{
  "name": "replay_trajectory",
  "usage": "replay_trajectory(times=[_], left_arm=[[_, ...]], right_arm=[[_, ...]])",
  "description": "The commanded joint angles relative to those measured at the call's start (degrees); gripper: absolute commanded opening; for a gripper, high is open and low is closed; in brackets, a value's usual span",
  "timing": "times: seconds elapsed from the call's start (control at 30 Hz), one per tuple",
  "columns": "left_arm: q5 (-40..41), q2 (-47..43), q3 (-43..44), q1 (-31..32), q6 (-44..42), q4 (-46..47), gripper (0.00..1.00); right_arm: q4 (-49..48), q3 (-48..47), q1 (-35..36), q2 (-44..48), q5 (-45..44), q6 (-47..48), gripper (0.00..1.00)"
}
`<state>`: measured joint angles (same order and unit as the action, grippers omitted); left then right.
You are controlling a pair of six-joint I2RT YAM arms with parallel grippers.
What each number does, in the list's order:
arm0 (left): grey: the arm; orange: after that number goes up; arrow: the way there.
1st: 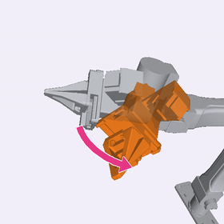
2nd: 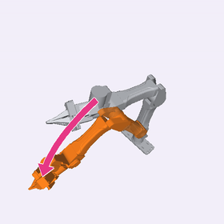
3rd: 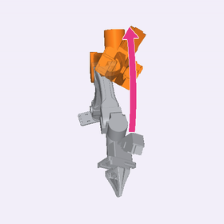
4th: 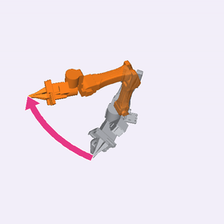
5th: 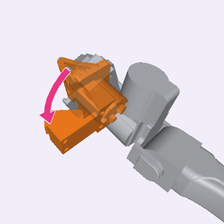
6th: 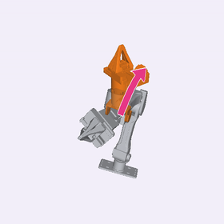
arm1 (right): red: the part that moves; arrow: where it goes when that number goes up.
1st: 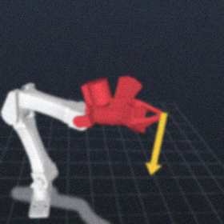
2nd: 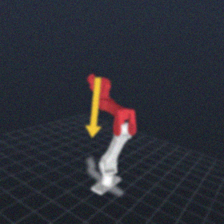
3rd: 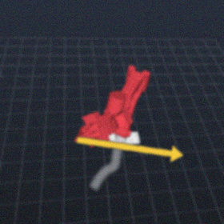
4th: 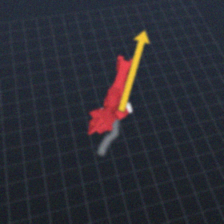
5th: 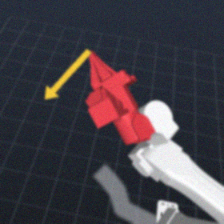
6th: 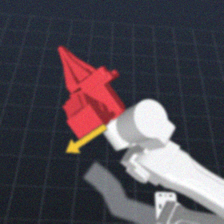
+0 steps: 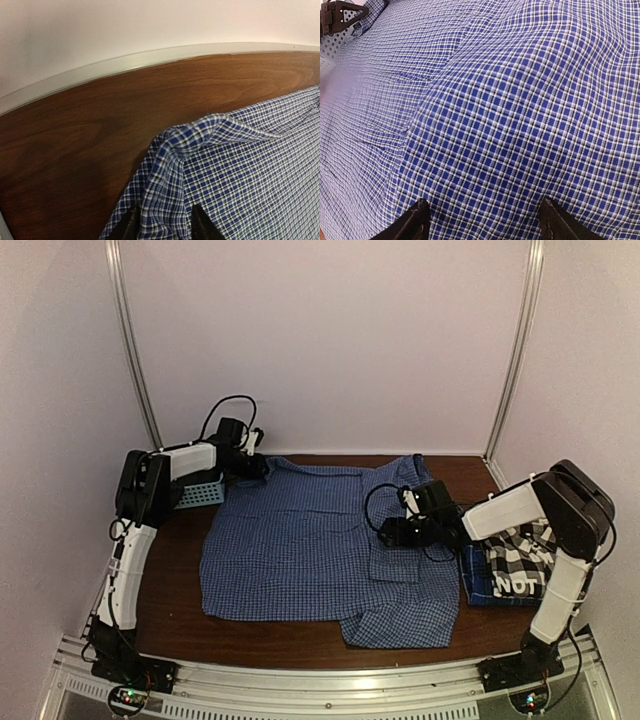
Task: Fold and stack the long sleeve shirts
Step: Adjust the flattened shirt at the center of the board.
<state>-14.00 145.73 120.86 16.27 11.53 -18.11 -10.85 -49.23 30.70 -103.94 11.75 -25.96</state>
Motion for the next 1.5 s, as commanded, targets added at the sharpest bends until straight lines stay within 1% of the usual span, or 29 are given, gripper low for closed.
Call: replay_trajectory(times=[0.0,0.13,0.2,0.3,0.47,0.6,0.73,0.77,0.8,0.87,0.93,0.97,1.1,1.2,1.3,1.47], left_arm=[[0.62,-3.07,0.10,-0.01,-0.62,0.75,0.27],[2.32,-3.47,1.26,-0.01,-1.74,0.66,0.09],[3.64,-3.67,2.20,-0.01,-2.78,0.62,0.04],[5.91,-3.70,4.47,-0.01,-5.30,0.47,0.01],[12.65,-3.40,7.95,-0.01,-10.72,1.04,0.01],[20.70,-2.28,8.39,-0.01,-15.53,4.34,0.09],[28.78,0.57,10.23,-0.01,-19.08,6.52,0.26],[31.38,1.28,11.18,-0.01,-19.59,6.78,0.32],[33.74,2.00,11.84,-0.01,-19.98,7.08,0.42],[35.98,2.66,11.89,-0.01,-20.91,8.37,0.61],[37.04,2.80,11.69,0.04,-21.61,9.35,0.73],[37.26,2.74,11.76,0.05,-21.75,9.60,0.77],[35.32,1.68,11.74,0.08,-21.15,9.23,0.85],[30.96,-0.82,10.78,0.08,-18.87,7.93,0.87],[24.92,-4.92,8.67,0.08,-15.02,5.94,0.89],[14.34,-15.53,-1.93,0.40,-5.37,5.63,0.95]], right_arm=[[2.59,1.24,0.63,-2.58,0.70,-1.18,0.76],[2.59,1.09,0.65,-3.14,0.62,-1.12,0.76],[2.59,1.15,0.75,-3.31,0.52,-1.20,0.76],[2.96,1.13,0.76,-3.16,0.34,-1.14,0.76],[4.15,0.81,0.72,-2.38,-0.30,-0.85,0.76],[4.35,0.81,0.76,-1.97,-0.34,-0.93,0.76],[4.27,1.29,0.77,-1.90,-0.38,-1.16,0.75],[4.26,1.51,0.77,-1.82,-0.40,-1.20,0.75],[4.26,1.78,0.77,-1.72,-0.45,-1.22,0.75],[4.25,2.15,0.76,-1.41,-0.56,-1.42,0.75],[4.34,2.29,0.77,-1.19,-0.69,-1.55,0.75],[4.42,2.32,0.77,-1.05,-0.76,-1.60,0.75],[4.78,2.45,0.81,0.02,-1.08,-1.76,0.75],[5.34,2.39,0.79,1.13,-1.31,-1.68,0.75],[6.12,2.52,0.85,3.23,-1.75,-1.23,0.76],[8.85,3.02,0.85,9.10,-3.16,-0.42,0.77]])
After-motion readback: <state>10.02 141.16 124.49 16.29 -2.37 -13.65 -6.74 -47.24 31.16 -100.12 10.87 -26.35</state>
